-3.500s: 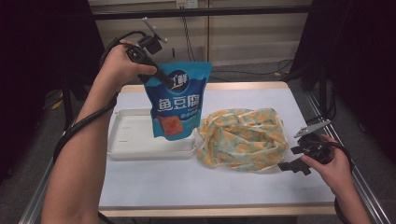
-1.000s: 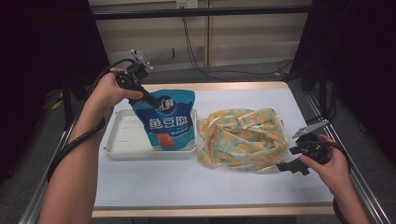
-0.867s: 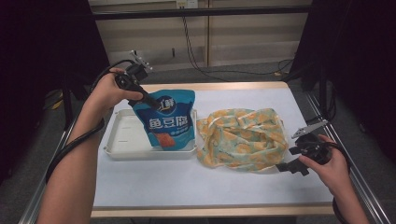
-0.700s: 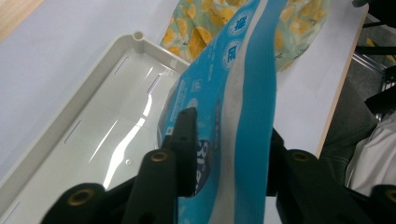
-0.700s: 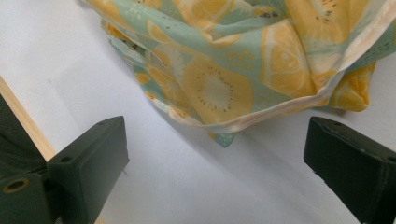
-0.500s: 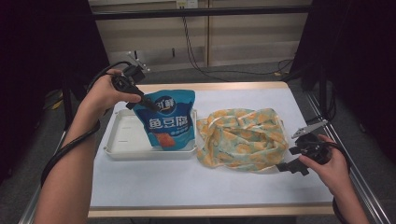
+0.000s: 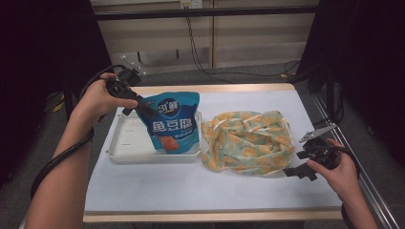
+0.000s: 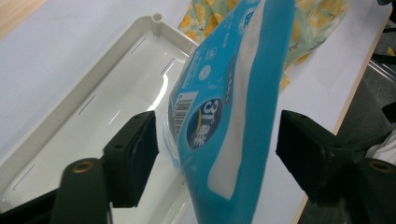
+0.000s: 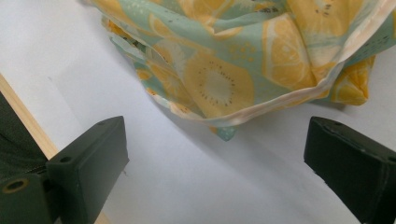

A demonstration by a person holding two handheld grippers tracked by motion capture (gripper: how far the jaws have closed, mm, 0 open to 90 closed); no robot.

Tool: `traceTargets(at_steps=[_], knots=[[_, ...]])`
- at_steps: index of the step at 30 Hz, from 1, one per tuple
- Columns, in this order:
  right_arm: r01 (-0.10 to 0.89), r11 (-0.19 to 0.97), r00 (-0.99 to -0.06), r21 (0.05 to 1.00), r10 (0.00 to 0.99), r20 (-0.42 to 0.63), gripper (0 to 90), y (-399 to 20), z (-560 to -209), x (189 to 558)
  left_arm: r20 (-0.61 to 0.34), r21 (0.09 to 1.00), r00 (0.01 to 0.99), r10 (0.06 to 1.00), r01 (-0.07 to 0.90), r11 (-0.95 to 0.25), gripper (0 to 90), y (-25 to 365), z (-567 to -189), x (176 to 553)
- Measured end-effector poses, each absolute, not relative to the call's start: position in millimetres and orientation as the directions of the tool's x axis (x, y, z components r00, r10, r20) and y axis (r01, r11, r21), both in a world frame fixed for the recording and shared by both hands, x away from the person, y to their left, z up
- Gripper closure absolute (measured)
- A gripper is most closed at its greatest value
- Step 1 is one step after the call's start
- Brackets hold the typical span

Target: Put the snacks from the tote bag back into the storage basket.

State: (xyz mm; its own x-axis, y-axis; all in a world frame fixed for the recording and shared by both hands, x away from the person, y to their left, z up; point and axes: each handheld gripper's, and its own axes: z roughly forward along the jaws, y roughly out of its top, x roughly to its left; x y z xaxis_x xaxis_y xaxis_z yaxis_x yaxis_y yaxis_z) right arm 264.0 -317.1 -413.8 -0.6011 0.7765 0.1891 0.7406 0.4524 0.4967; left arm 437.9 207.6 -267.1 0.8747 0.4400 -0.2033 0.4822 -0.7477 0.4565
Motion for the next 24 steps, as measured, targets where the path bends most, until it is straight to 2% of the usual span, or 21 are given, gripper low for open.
traceTargets(at_steps=[3,4,5,8,15,24], knots=[[0.75,0.441,-0.589,0.492,0.784,0.195,5.7,-317,-413,263,-0.199,0.461,0.873,0.446,0.485,-0.744,23.4,210,-268,436],[0.751,0.442,-0.589,0.491,0.785,0.193,5.7,-317,-413,263,-0.212,0.48,0.854,0.476,0.515,-0.71,21.9,209,-269,433],[0.75,0.441,-0.59,0.492,0.784,0.196,5.7,-317,-413,263,-0.19,0.468,0.874,0.447,0.481,-0.741,20.1,212,-269,435],[0.751,0.44,-0.588,0.493,0.785,0.195,5.7,-317,-413,262,-0.185,0.46,0.871,0.454,0.485,-0.744,16.7,214,-269,432],[0.75,0.443,-0.59,0.492,0.784,0.193,5.7,-317,-414,263,-0.189,0.477,0.849,0.494,0.519,-0.71,11.5,222,-274,427],[0.746,0.446,-0.594,0.495,0.781,0.191,5.7,-318,-414,264,-0.194,0.482,0.839,0.509,0.533,-0.695,11.5,232,-285,420]])
